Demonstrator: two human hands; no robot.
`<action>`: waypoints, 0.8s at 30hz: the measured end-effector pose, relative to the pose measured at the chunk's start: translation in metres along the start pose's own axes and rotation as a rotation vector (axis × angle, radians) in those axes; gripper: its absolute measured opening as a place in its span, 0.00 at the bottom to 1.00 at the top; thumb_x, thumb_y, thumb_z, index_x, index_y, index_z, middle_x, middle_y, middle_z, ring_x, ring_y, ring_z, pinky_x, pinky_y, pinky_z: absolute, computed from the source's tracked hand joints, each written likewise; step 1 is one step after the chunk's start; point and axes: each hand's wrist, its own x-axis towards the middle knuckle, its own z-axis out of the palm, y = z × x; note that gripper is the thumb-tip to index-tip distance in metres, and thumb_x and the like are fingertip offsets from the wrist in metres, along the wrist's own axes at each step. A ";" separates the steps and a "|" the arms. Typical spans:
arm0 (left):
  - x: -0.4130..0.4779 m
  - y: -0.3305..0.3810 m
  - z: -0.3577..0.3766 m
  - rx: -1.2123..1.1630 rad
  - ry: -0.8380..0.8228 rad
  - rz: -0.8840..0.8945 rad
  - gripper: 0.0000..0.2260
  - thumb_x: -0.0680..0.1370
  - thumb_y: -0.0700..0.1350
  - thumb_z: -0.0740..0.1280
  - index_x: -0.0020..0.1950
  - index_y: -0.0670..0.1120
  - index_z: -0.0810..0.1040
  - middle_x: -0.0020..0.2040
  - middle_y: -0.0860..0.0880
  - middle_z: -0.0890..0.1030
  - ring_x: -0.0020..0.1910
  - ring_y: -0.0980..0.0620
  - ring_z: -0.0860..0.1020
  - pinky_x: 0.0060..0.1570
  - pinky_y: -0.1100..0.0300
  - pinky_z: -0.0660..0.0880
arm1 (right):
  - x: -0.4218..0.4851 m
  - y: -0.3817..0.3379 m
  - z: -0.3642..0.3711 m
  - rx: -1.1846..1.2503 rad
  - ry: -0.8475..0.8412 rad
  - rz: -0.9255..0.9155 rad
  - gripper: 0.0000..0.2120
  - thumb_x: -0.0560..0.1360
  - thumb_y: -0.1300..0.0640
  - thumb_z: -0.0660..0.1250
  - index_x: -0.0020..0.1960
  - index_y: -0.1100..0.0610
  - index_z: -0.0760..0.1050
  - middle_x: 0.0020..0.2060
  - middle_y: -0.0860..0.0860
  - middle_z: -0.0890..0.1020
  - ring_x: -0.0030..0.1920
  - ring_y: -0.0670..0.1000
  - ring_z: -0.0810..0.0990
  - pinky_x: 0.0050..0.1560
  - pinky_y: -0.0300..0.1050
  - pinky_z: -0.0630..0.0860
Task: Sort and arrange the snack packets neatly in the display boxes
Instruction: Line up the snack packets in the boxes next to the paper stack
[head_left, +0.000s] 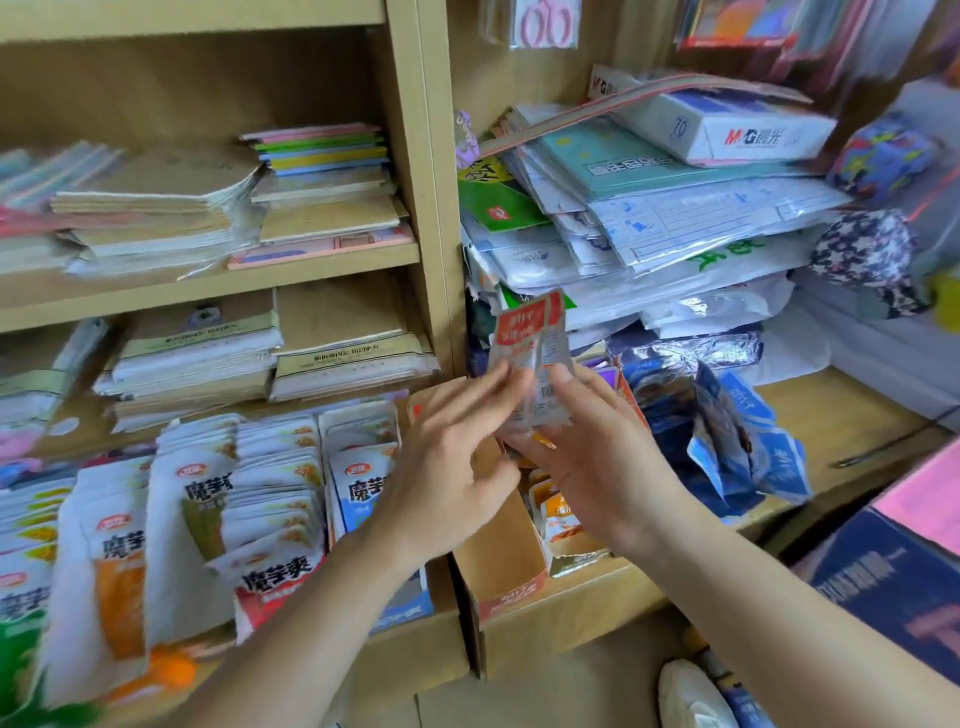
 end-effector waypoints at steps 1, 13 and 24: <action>0.001 0.000 -0.001 -0.037 -0.006 -0.002 0.27 0.74 0.45 0.61 0.75 0.53 0.70 0.75 0.55 0.71 0.74 0.55 0.67 0.72 0.47 0.68 | 0.000 0.001 -0.001 -0.014 0.026 -0.018 0.19 0.78 0.61 0.68 0.68 0.65 0.73 0.64 0.65 0.78 0.62 0.63 0.79 0.63 0.59 0.78; 0.018 -0.009 -0.040 -0.345 0.189 -0.352 0.25 0.76 0.44 0.75 0.71 0.54 0.72 0.61 0.55 0.77 0.56 0.60 0.78 0.47 0.66 0.78 | 0.009 0.003 -0.017 -0.444 0.020 -0.001 0.15 0.76 0.71 0.67 0.61 0.63 0.77 0.53 0.58 0.86 0.55 0.59 0.85 0.54 0.58 0.82; 0.018 -0.034 -0.075 -0.289 0.143 -0.358 0.09 0.76 0.38 0.74 0.42 0.52 0.82 0.36 0.55 0.85 0.34 0.59 0.81 0.37 0.65 0.79 | -0.004 0.021 -0.018 -1.202 -0.001 -0.417 0.29 0.75 0.61 0.74 0.73 0.52 0.70 0.62 0.47 0.78 0.55 0.43 0.80 0.51 0.36 0.80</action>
